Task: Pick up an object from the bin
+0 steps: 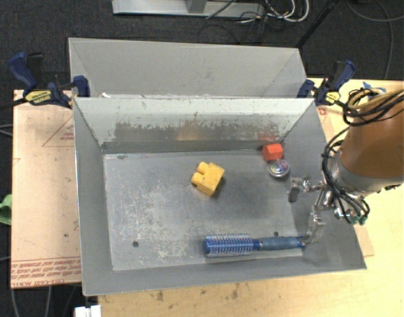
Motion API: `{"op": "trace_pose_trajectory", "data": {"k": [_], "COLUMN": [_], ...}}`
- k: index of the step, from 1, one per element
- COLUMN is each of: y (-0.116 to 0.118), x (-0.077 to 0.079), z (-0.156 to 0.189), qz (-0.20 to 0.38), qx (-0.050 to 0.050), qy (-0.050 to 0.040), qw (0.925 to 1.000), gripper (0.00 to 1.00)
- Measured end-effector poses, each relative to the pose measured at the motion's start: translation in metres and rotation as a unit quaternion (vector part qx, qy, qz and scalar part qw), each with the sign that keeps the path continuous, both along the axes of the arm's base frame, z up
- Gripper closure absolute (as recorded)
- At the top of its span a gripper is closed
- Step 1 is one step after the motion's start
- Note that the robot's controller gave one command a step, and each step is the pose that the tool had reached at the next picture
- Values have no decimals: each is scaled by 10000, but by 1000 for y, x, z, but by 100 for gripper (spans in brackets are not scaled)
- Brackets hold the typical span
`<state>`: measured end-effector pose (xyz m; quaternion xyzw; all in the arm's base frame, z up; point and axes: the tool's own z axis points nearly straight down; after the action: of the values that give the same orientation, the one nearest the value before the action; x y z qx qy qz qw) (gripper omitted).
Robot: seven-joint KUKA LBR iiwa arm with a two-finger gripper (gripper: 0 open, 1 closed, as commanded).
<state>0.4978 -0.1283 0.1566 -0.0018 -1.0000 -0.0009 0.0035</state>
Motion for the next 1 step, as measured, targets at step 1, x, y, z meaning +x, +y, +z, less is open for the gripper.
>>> {"op": "trace_pose_trajectory", "data": {"k": [1], "y": [68], "x": [-9], "z": [-87], "qz": [777], "qx": [-1], "qy": [-89], "qw": [9969], "gripper": [0]}}
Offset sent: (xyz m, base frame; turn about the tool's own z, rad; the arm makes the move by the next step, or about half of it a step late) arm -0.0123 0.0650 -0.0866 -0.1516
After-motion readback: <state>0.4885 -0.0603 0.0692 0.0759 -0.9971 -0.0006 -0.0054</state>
